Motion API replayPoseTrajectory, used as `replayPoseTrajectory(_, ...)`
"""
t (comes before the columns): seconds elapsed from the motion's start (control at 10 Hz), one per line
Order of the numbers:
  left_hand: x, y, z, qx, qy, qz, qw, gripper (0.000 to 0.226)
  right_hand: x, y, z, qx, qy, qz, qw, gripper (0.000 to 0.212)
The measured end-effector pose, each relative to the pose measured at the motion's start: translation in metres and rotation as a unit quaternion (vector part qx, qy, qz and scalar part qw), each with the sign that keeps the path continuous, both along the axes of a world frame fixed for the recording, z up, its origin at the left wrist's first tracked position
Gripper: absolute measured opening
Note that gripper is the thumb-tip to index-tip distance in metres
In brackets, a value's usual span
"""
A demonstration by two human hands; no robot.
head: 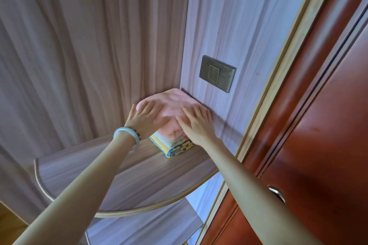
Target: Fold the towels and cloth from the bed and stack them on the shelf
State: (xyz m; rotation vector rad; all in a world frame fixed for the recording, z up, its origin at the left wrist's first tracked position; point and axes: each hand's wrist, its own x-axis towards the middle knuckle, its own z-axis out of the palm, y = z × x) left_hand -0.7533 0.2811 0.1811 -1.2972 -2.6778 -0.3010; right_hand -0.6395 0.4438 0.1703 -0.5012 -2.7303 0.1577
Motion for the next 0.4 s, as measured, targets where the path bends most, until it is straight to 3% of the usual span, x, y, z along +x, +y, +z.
replayPoseTrajectory(0.1,-0.001,-0.006,-0.014,-0.090,0.041,-0.014,0.995,0.059,-0.010,0.007,-0.020,0.002,-0.053,-0.009,0.999,0.115)
replayPoseTrajectory(0.2,0.002,-0.006,-0.005,-0.060,0.015,-0.002,0.998,0.060,-0.010,0.002,-0.009,-0.016,-0.067,-0.015,0.998,0.109)
replayPoseTrajectory(0.3,0.008,-0.011,0.000,0.112,-0.119,0.022,0.986,0.077,0.001,-0.013,0.011,-0.114,0.039,-0.005,0.993,0.062)
replayPoseTrajectory(0.4,0.018,-0.031,0.006,0.319,-0.287,-0.019,0.903,0.082,0.017,-0.040,0.038,-0.237,0.197,0.064,0.949,0.071)
